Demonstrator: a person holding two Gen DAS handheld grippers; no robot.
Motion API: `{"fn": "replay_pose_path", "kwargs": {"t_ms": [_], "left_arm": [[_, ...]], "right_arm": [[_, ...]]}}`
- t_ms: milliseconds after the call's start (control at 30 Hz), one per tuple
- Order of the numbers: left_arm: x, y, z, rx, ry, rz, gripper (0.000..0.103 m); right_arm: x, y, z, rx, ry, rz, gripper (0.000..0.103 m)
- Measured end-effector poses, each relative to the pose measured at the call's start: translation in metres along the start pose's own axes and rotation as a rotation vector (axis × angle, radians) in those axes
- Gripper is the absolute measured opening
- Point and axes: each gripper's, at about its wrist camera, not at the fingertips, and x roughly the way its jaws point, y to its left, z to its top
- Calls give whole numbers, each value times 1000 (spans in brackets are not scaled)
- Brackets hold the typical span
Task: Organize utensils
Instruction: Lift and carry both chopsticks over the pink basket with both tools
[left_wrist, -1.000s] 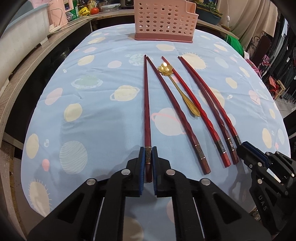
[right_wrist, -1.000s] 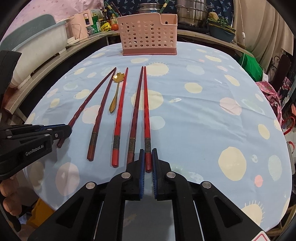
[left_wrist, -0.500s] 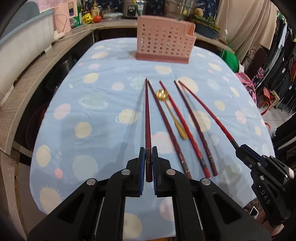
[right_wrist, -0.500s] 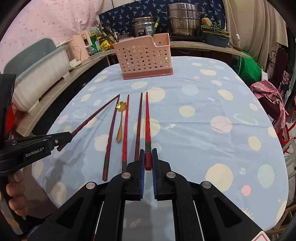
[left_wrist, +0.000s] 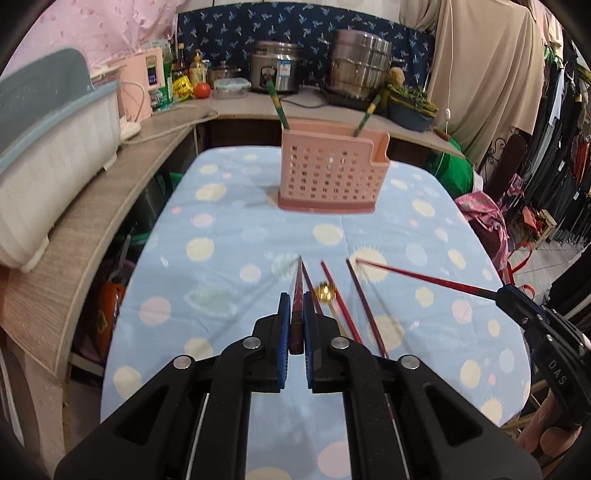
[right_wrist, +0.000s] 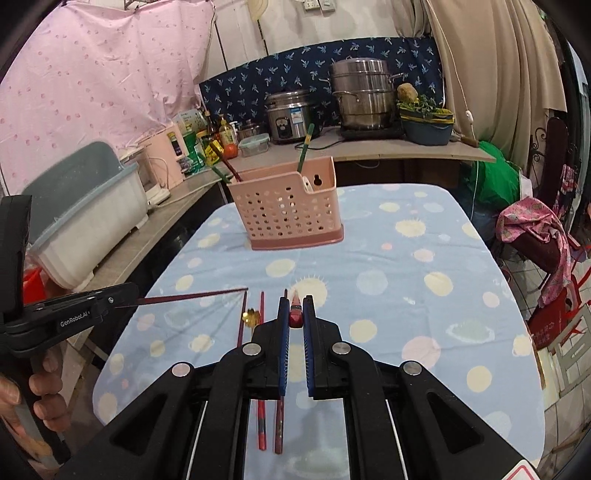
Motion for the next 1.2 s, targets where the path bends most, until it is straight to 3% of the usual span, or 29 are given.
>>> {"fn": "replay_pose_path", "kwargs": {"t_ms": [700, 1200], "left_arm": [[-7, -14, 140, 30, -171, -18, 6], [-35, -28, 254, 14, -404, -28, 6]], "right_arm": [[17, -1, 143, 18, -192, 53, 7], [31, 6, 261, 50, -392, 62, 7]]}}
